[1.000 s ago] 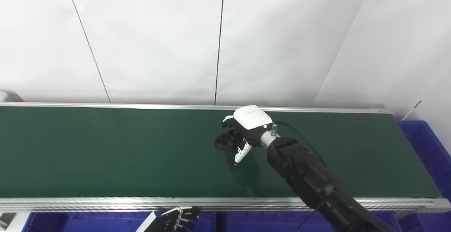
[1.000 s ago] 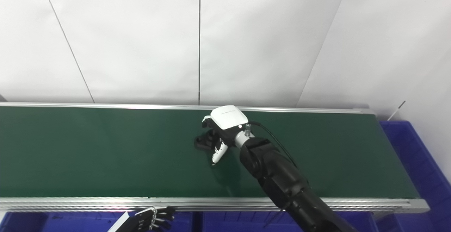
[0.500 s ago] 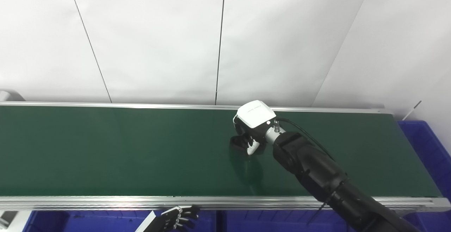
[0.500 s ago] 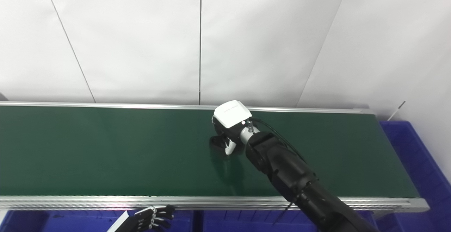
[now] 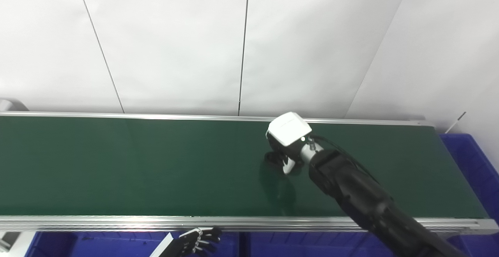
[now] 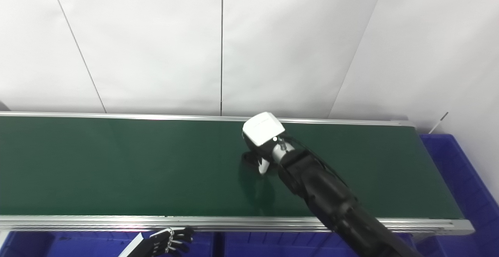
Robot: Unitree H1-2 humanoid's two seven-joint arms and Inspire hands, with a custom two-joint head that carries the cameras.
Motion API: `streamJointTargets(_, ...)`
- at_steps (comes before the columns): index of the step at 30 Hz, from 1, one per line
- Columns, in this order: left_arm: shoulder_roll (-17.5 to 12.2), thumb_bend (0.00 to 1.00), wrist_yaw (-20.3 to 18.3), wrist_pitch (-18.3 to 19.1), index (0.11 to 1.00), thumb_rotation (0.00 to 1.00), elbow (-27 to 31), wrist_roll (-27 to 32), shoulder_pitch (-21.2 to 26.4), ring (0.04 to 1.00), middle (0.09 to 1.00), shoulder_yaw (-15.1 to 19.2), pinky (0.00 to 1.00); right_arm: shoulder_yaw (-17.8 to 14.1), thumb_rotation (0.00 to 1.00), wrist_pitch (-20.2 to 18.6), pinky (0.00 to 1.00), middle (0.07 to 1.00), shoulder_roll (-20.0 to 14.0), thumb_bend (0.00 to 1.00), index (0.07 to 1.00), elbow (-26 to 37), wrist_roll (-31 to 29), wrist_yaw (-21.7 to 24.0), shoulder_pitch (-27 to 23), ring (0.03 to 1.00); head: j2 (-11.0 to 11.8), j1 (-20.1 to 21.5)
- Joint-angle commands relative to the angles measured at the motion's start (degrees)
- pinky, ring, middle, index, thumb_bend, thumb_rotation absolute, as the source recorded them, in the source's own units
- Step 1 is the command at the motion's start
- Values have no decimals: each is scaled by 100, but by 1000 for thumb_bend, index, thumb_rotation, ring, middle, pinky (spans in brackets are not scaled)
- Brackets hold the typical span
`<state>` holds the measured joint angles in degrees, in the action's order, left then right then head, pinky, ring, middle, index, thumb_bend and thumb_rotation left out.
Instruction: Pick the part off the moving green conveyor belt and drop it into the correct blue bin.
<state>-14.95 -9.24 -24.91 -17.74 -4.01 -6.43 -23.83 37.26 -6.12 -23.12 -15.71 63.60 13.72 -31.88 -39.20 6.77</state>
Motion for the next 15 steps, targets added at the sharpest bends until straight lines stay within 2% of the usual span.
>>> streamJointTargets(1,16,852,120,-202,769,232,203,-13,85,681,754,-5,594,-349,133,-16,75,212,-70,525,484,762,-206,4,7,132,-20,2)
streamJointTargets(5,12,852,94,-202,766,229,229,29,83,692,760,-1,596,-922,129,-206,85,230,-49,524,487,2014,-489,296,434,150,-111,6)
streamJointTargets(8,12,852,8,-202,765,216,271,99,57,693,762,36,595,-1248,128,-395,103,250,-14,522,488,2852,-473,741,724,171,-194,17)
streamJointTargets(15,-4,852,-112,-201,759,191,466,143,-17,680,754,116,591,-1976,125,-662,134,278,235,522,487,4309,-712,1135,1675,206,-414,25)
